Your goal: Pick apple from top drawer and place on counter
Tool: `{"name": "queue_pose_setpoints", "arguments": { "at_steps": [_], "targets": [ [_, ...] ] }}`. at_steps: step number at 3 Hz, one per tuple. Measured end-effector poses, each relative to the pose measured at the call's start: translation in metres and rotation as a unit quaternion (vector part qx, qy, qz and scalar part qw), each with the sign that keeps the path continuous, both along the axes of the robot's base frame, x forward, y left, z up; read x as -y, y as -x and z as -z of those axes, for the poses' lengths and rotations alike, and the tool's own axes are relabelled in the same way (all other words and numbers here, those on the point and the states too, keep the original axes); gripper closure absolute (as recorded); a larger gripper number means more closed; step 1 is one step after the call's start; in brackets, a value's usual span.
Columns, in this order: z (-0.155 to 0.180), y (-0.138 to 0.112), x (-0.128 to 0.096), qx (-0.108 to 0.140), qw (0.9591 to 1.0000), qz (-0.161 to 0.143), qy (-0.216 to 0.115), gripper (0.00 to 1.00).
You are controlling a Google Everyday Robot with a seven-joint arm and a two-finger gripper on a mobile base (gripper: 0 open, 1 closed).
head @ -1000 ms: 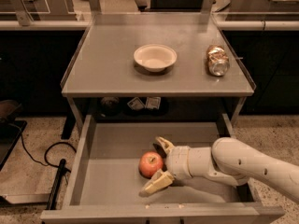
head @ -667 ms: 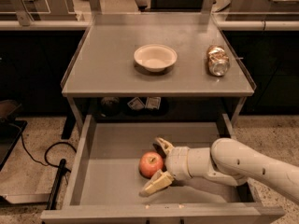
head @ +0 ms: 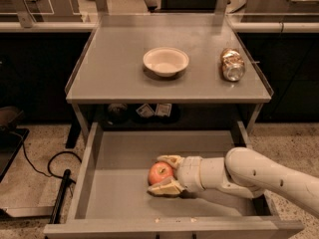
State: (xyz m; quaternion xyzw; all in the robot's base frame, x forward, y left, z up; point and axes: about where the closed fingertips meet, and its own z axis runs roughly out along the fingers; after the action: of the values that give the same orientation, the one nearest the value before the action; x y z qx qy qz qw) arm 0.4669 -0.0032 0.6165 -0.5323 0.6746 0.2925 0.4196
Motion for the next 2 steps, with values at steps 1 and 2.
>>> {"name": "queue_pose_setpoints", "arguments": {
  "at_steps": [1,2],
  "targets": [
    [0.0,0.0,0.0,0.0,1.0,0.0,0.0,0.66],
    [0.0,0.0,0.0,0.0,1.0,0.0,0.0,0.88]
  ]
}}
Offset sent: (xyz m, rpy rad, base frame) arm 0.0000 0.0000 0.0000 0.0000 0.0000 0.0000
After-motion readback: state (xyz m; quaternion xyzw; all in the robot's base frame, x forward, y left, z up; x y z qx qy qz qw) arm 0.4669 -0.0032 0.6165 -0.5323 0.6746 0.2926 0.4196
